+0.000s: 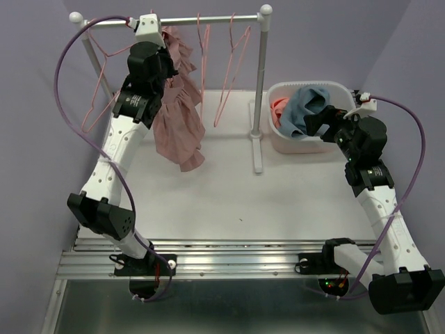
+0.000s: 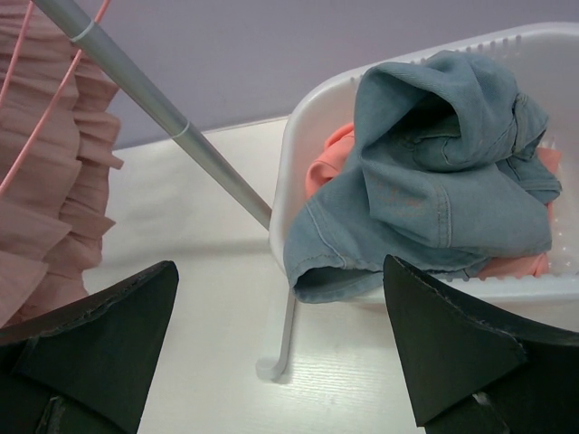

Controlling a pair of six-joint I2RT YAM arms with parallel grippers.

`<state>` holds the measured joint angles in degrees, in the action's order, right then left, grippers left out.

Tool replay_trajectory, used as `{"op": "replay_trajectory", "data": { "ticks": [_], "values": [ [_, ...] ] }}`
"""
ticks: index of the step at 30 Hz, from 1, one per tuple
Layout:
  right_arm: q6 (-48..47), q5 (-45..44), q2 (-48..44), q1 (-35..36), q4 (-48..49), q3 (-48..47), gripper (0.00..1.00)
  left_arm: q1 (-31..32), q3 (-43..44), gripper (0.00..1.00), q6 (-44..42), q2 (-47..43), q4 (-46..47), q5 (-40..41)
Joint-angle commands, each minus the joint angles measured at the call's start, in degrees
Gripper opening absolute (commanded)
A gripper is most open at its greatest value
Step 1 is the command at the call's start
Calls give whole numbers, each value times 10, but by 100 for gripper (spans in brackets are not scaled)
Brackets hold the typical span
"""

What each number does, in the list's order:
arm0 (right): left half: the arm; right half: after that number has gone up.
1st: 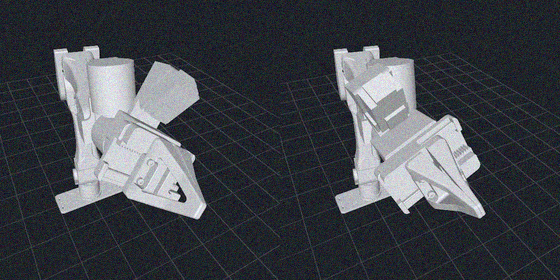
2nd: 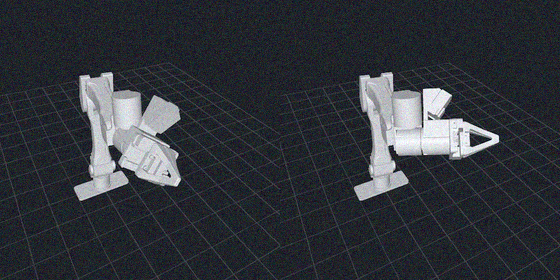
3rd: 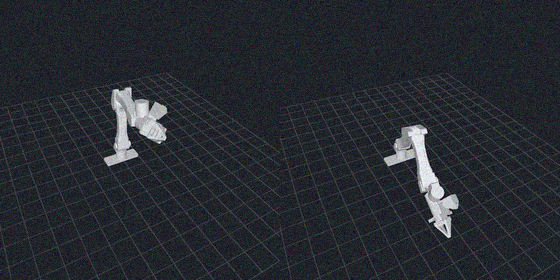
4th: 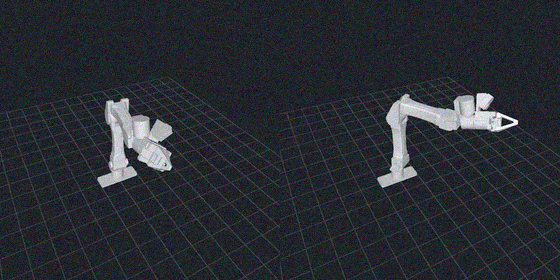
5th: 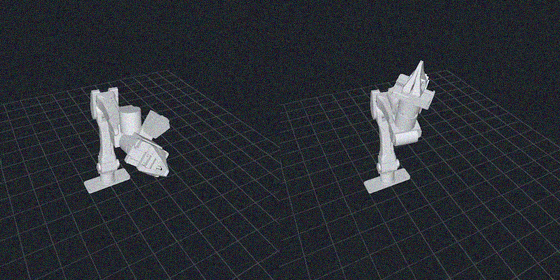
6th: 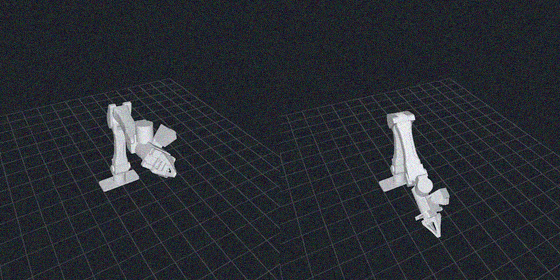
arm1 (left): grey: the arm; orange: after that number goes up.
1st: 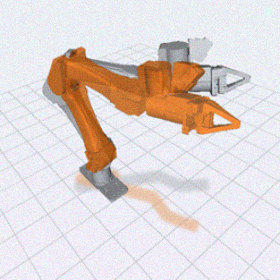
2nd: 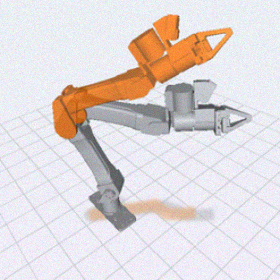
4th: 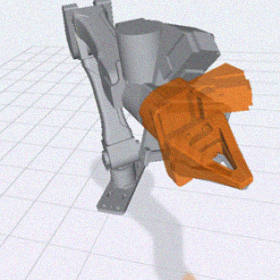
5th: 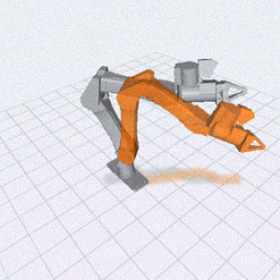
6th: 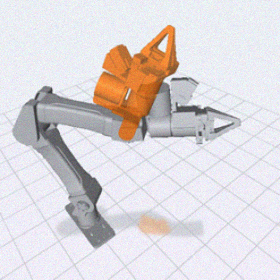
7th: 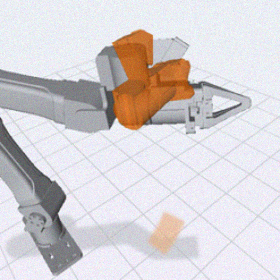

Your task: Remove the skirt from the hanger

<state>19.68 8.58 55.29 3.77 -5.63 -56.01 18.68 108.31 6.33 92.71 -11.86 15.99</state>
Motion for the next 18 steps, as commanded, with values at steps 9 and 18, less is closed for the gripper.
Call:
{"op": "replay_trajectory", "data": {
  "ticks": [9, 18],
  "values": [
    [-5, -11, -4, 0, 8, 2, 100, 11, -82, 0, 1, -152, 103, -18],
    [-58, -22, -5, 84, -36, 26, 100, 68, -340, 0, 121, -317, 103, 104]
  ]
}}
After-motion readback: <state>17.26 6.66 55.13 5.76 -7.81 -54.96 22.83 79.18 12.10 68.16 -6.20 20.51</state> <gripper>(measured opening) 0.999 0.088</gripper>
